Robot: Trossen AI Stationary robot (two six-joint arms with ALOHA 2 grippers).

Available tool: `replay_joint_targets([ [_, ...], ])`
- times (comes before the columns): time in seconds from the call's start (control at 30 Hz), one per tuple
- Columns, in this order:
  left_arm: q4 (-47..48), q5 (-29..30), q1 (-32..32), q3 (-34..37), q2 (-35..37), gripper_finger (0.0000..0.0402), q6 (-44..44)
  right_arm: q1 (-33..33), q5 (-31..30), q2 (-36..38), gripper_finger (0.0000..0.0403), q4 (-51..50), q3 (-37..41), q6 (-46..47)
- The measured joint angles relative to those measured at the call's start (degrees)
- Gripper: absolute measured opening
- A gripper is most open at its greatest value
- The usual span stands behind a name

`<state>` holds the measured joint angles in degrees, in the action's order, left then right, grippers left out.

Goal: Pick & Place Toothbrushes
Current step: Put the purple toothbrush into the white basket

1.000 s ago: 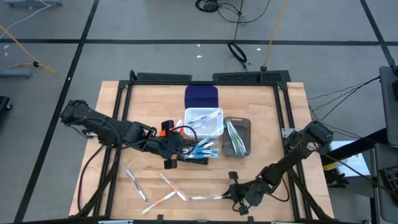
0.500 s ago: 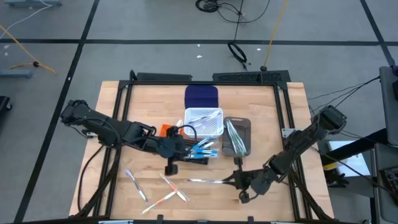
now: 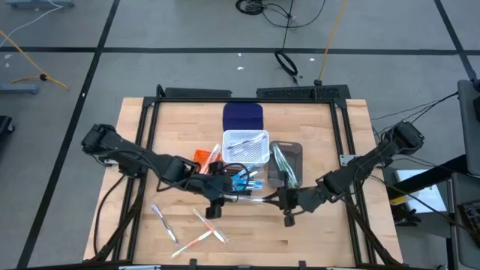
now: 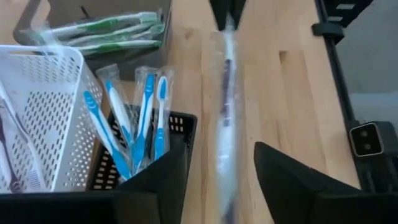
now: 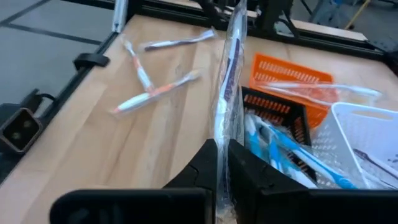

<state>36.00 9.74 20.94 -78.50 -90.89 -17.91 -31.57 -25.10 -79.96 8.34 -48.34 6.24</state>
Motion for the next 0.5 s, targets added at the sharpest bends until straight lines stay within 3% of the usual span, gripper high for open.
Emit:
replay_joint_targets([
  [0.27, -0.3, -1.9, -1.2, 0.0, -3.4, 0.0207, 0.0, 2.3, 1.4, 0.0, 0.0010, 0.3, 0.0, -1.6],
  [0.37, -0.2, -2.3, -1.6, 0.0, -4.1, 0.0186, -0.2, 2.7, 1.4, 0.0, 0.0010, 0.2, 0.0, -2.0],
  [0.5, -0.2, -2.2, -1.8, 0.0, -4.2, 0.0118, -0.2, 2.7, 1.4, 0.0, 0.0010, 0.0, 0.0, -2.0],
])
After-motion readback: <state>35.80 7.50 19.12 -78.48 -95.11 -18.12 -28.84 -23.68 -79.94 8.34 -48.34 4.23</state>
